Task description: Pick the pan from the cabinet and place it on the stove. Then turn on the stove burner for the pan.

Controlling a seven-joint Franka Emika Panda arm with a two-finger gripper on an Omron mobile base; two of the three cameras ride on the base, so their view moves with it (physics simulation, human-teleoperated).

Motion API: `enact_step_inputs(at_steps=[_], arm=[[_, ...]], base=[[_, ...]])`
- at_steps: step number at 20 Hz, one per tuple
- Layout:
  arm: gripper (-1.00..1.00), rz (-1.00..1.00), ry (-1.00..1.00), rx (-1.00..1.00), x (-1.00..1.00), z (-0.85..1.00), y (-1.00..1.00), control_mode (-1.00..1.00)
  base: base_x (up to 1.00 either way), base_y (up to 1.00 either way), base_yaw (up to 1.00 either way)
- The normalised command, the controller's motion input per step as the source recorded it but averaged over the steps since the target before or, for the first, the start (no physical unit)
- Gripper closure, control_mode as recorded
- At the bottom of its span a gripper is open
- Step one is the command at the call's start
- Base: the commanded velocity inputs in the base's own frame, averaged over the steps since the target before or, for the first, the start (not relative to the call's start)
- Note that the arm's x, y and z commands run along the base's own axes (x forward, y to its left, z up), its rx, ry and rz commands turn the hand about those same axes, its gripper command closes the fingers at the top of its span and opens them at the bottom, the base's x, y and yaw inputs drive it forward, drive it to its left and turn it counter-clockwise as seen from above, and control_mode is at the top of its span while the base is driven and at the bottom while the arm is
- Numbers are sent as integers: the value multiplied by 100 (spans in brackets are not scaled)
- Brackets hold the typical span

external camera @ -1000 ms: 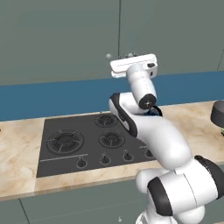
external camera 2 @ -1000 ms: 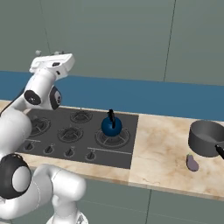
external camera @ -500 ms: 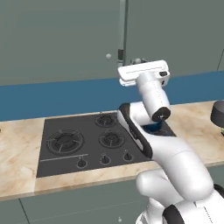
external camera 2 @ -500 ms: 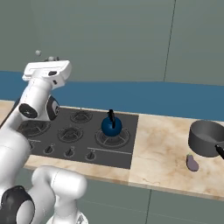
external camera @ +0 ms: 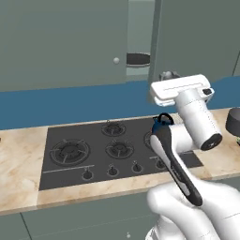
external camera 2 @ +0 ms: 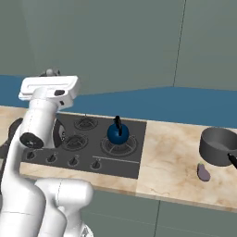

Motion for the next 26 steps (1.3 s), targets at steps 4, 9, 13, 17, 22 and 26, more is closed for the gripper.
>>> enact_step_inputs(at_steps=[4,9,13,17,22,26], arm=[[100,6,0,6,-100,11,-77,-100],[100,4,0,3,-74,1,-72,-100],[100,0,0,2,-55,0,-70,-100],[-100,0,0,1,-74,-19,-33,-100],[-100,0,-3,0,-74,-4,0,-100],[-100,0,-5,0,-68,0,4,-100]], base=[[0,0,0],[0,0,0],[0,0,0],[0,0,0],[0,0,0],[0,0,0]])
